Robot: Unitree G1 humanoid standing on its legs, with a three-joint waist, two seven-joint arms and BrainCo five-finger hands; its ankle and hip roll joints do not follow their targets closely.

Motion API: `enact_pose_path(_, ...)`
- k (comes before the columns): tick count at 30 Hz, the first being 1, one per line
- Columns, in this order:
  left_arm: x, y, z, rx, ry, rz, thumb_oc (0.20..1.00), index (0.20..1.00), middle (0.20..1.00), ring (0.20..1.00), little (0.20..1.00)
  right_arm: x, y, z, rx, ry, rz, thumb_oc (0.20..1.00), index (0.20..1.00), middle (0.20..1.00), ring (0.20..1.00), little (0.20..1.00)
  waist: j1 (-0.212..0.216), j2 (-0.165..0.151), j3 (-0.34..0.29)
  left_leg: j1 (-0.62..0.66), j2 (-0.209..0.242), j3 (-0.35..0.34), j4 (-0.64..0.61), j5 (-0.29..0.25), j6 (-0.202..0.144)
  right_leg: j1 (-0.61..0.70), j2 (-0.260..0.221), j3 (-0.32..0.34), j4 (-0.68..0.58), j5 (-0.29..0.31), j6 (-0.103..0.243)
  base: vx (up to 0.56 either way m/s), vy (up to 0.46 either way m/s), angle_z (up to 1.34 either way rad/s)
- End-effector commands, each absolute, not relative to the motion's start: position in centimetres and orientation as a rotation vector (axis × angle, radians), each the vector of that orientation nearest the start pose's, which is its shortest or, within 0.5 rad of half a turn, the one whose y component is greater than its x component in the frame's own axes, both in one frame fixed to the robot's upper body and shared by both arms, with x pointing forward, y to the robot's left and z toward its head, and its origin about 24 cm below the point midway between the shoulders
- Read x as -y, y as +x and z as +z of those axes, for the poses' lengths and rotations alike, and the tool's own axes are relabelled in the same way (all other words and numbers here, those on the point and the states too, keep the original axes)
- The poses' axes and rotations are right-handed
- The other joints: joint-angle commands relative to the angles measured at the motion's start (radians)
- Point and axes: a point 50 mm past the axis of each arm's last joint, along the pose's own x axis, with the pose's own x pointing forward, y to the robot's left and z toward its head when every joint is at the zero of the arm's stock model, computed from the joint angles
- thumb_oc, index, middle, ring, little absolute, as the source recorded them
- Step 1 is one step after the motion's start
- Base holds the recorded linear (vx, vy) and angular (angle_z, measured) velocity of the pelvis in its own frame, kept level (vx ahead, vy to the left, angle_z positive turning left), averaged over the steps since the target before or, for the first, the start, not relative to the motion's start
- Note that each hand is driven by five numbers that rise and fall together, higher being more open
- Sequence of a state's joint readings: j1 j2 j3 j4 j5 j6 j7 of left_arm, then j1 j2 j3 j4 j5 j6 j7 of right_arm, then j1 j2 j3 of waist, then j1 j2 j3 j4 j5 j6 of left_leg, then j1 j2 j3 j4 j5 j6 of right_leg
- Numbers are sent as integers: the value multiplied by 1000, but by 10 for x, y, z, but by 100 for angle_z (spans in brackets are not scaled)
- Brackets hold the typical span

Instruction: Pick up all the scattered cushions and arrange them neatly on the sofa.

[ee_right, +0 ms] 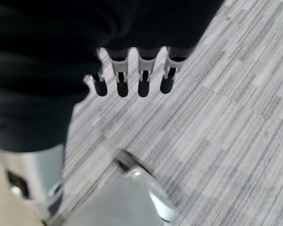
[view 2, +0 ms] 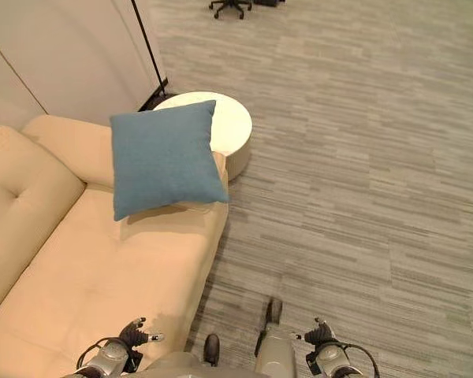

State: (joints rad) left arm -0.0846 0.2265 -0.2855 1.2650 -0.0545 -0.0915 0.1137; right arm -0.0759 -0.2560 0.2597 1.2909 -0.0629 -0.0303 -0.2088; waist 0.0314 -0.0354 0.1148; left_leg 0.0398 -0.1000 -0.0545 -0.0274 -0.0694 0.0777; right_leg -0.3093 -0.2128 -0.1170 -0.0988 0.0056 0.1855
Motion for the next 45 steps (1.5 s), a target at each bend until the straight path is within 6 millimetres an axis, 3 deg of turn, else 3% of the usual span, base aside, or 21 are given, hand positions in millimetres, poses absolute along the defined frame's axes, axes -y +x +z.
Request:
enact_pose_path(1,-219,133,-152,-1048,399,13,1000,1000,1000,1000,1000,262,121,-145,-1100,-640,-104,1000,1000,1000,1000,1000,-11,0,-6,29,22,-55,67,-77,-83,120,59,-51,112,103,-5,439,-349,121)
enact_pose_path(3,-217,137,-151,-1037,395,7,1000,1000,1000,1000,1000,262,119,-145,-1098,-617,-117,1000,1000,1000,1000,1000,-12,-4,-18,20,65,-63,110,-88,-121,168,78,-67,102,78,-27,340,-395,117)
enact_pose_path(5,-210,148,-148,-1005,398,-17,1000,1000,1000,1000,1000,264,122,-144,-1082,-600,-143,1000,1000,1000,1000,1000,-17,-13,-1,-71,87,-52,283,-38,-150,237,108,-69,66,38,-66,179,-360,85)
enact_pose_path(6,-209,152,-147,-992,396,-15,1000,1000,1000,1000,1000,265,123,-143,-1082,-589,-160,1000,1000,1000,1000,1000,-21,-21,9,-117,100,-13,356,-3,-156,270,112,-77,47,22,-80,123,-252,61)
enact_pose_path(7,-208,154,-146,-987,396,-18,1000,1000,1000,1000,1000,266,121,-143,-1090,-584,-171,1000,1000,1000,1000,1000,-25,-23,14,-156,127,59,362,-2,-150,295,112,-102,32,6,-87,114,-178,85)
enact_pose_path(9,-205,150,-148,-1002,407,-36,1000,1000,1000,1000,1000,268,115,-145,-1109,-573,-183,1000,1000,1000,1000,1000,-32,-26,7,-177,139,152,273,-17,-132,314,110,-139,22,-5,-78,157,-75,75)
enact_pose_path(10,-205,151,-148,-1004,420,-43,1000,1000,1000,1000,1000,268,113,-146,-1122,-572,-189,1000,1000,1000,1000,1000,-38,-20,4,-206,158,240,213,25,-130,330,117,-162,16,-17,-74,213,-23,61)
enact_pose_path(11,-206,151,-148,-1004,419,-44,1000,1000,1000,1000,1000,267,110,-147,-1134,-571,-189,1000,1000,1000,1000,1000,-34,-11,4,-208,158,285,163,49,-130,337,131,-170,16,-23,-74,194,4,47)
enact_pose_path(17,-214,138,-152,-1046,410,-13,1000,1000,1000,1000,1000,261,107,-150,-1146,-585,-153,1000,1000,1000,1000,1000,-22,-22,-23,-141,119,258,110,39,-111,369,132,-170,43,-45,-64,162,65,2)
enact_pose_path(21,-223,138,-150,-1044,397,27,1000,1000,1000,1000,1000,257,113,-149,-1133,-598,-120,1000,1000,1000,1000,1000,10,-20,-27,-96,96,240,70,16,-73,306,87,-176,257,-59,-31,104,122,28)
enact_pose_path(22,-226,141,-148,-1034,398,43,1000,1000,1000,1000,1000,256,120,-148,-1115,-603,-113,1000,1000,1000,1000,1000,4,-9,-12,-85,99,221,59,23,-63,241,74,-156,383,-41,-9,12,80,1)
enact_pose_path(23,-226,141,-148,-1034,398,43,1000,1000,1000,1000,1000,256,120,-147,-1114,-603,-113,1000,1000,1000,1000,1000,4,-9,-16,-91,100,221,59,25,-63,237,75,-156,381,-38,-9,34,78,19)
enact_pose_path(24,-228,142,-147,-1028,402,52,1000,1000,1000,1000,1000,256,124,-146,-1097,-605,-112,1000,1000,1000,1000,1000,-4,2,-3,-74,97,194,45,27,-56,190,82,-113,465,-35,-3,60,19,43)
enact_pose_path(27,-227,141,-147,-1029,405,42,1000,1000,1000,1000,1000,257,124,-146,-1100,-608,-111,1000,1000,1000,1000,1000,-9,2,-8,-61,88,150,34,23,-63,195,93,-30,339,-54,-26,144,-77,60)
enact_pose_path(31,-225,141,-148,-1032,411,36,1000,1000,1000,1000,1000,257,124,-146,-1108,-607,-111,1000,1000,1000,1000,1000,-36,-5,-8,-44,78,84,28,14,-77,156,105,108,193,11,-14,159,-147,56)
enact_pose_path(33,-226,141,-148,-1035,409,41,1000,1000,1000,1000,1000,258,123,-146,-1109,-610,-107,1000,1000,1000,1000,1000,-43,-18,-8,-32,79,54,30,5,-89,170,87,100,129,45,-8,129,-203,63)
enact_pose_path(39,-221,140,-149,-1035,362,63,1000,1000,1000,1000,1000,261,125,-144,-1092,-594,-128,1000,1000,1000,1000,1000,-41,-36,-21,-60,138,26,67,17,-150,266,115,18,46,22,-40,116,-305,65)
enact_pose_path(40,-220,142,-149,-1030,360,58,1000,1000,1000,1000,1000,263,124,-144,-1095,-590,-139,1000,1000,1000,1000,1000,-45,-38,-13,-85,144,50,101,21,-155,280,112,-8,43,11,-49,-4,-201,82)
enact_pose_path(45,-216,145,-148,-1020,374,34,1000,1000,1000,1000,1000,269,117,-144,-1112,-570,-174,1000,1000,1000,1000,1000,-78,-40,-5,-135,203,291,174,32,-144,309,99,-108,34,-15,-63,-37,-61,89)
